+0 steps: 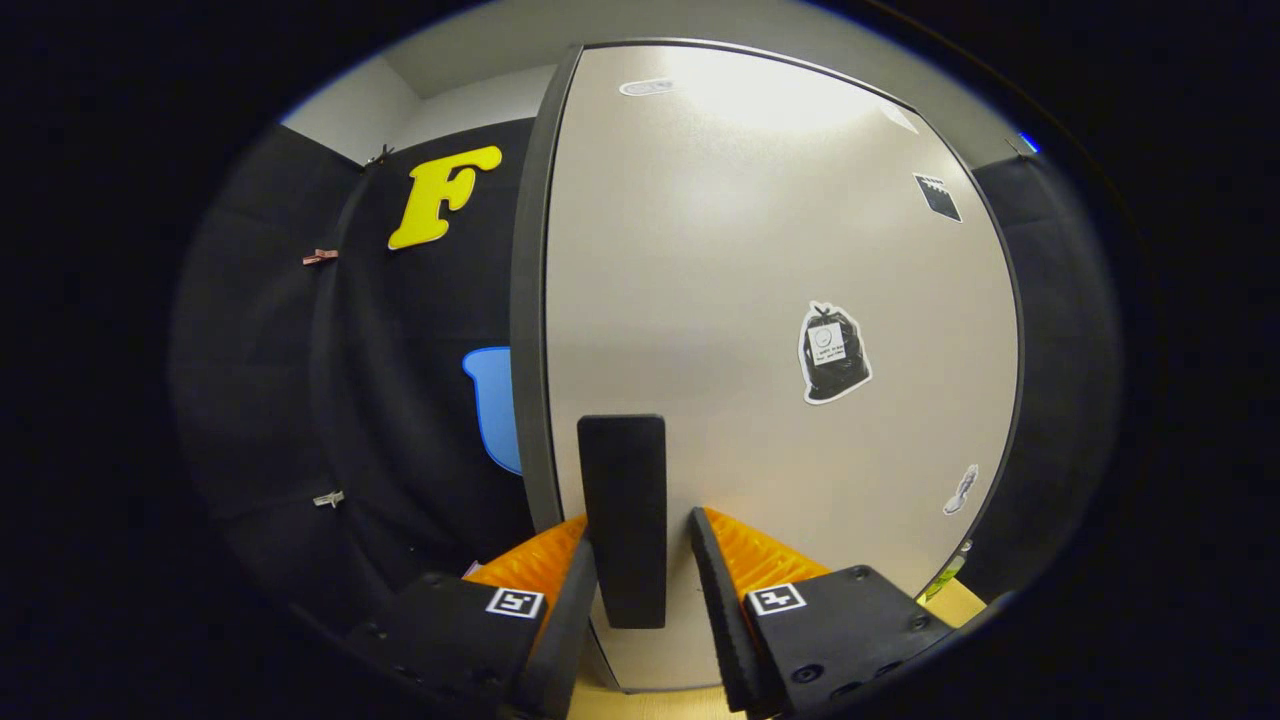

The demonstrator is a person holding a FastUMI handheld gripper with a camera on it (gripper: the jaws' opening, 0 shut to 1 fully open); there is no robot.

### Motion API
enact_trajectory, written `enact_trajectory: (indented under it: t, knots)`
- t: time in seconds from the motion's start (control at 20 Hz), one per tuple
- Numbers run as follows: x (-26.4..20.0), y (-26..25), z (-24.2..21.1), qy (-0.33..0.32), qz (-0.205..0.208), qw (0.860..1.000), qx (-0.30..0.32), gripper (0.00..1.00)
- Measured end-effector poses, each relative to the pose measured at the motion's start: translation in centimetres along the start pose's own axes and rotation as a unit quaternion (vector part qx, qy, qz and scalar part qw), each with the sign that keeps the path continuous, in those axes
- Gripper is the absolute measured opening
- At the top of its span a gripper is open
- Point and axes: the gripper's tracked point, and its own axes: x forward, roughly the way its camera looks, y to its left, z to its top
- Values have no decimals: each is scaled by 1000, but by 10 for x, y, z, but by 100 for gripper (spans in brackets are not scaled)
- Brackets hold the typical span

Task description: Open the shoe cabinet door, grab the shoes and put them into the shoe cabinet, then close the shoe cabinet door.

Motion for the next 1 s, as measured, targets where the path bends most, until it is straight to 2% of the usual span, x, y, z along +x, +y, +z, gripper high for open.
enact_trajectory:
  t: [0.05,0.2,0.3,0.35,0.65,1.0]
  knots:
    - [-5,-1,2,-4,-3,1000,-2,40]
    - [-1,-1,0,-1,-6,1000,2,34]
    - [0,-1,1,-5,-10,1000,-2,34]
    - [-2,-1,0,-3,-11,1000,-2,26]
    - [-8,-1,-1,11,-1,1000,-5,26]
    - [-34,1,4,16,28,999,-2,26]
